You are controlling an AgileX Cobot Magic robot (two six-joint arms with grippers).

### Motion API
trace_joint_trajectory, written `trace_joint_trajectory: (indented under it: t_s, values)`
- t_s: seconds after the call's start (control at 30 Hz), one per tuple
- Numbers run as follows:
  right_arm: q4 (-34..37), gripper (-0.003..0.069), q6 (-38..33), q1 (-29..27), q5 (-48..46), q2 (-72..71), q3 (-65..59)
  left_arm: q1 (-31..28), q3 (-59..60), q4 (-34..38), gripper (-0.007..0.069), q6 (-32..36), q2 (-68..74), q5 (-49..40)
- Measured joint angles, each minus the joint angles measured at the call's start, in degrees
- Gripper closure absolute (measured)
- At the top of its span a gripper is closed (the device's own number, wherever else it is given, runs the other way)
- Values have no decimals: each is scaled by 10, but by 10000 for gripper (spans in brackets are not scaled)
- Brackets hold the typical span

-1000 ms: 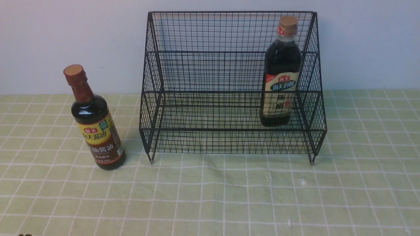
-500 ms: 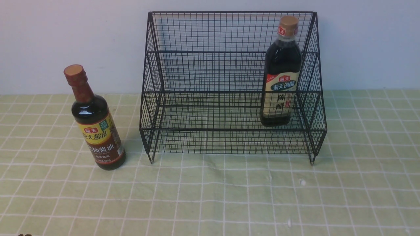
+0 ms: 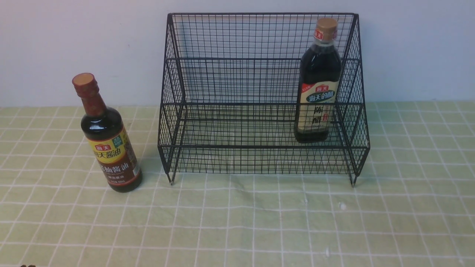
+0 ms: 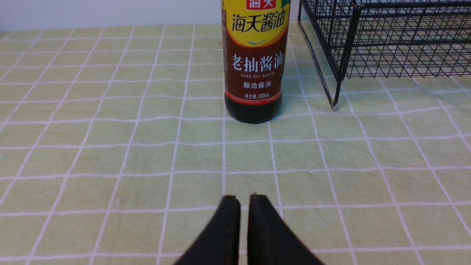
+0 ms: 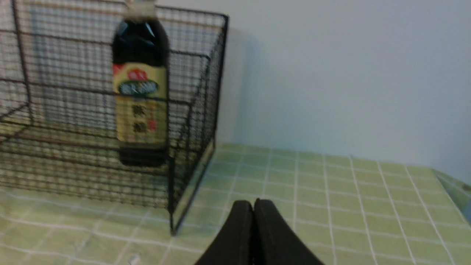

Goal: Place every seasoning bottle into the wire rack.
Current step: Use the left arm to grab the condiment bottle closest to it

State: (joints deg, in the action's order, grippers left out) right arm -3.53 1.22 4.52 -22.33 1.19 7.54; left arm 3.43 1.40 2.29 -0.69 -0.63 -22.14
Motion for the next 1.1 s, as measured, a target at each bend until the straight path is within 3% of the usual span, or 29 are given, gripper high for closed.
trace_joint_trajectory:
  t_s: [0.27, 1.1]
  values:
    - [12, 673, 3, -74, 3, -19, -86, 0, 0, 0, 607, 0, 0, 0]
    - [12, 673, 3, -75, 3, -19, -87, 0, 0, 0, 607, 0, 0, 0]
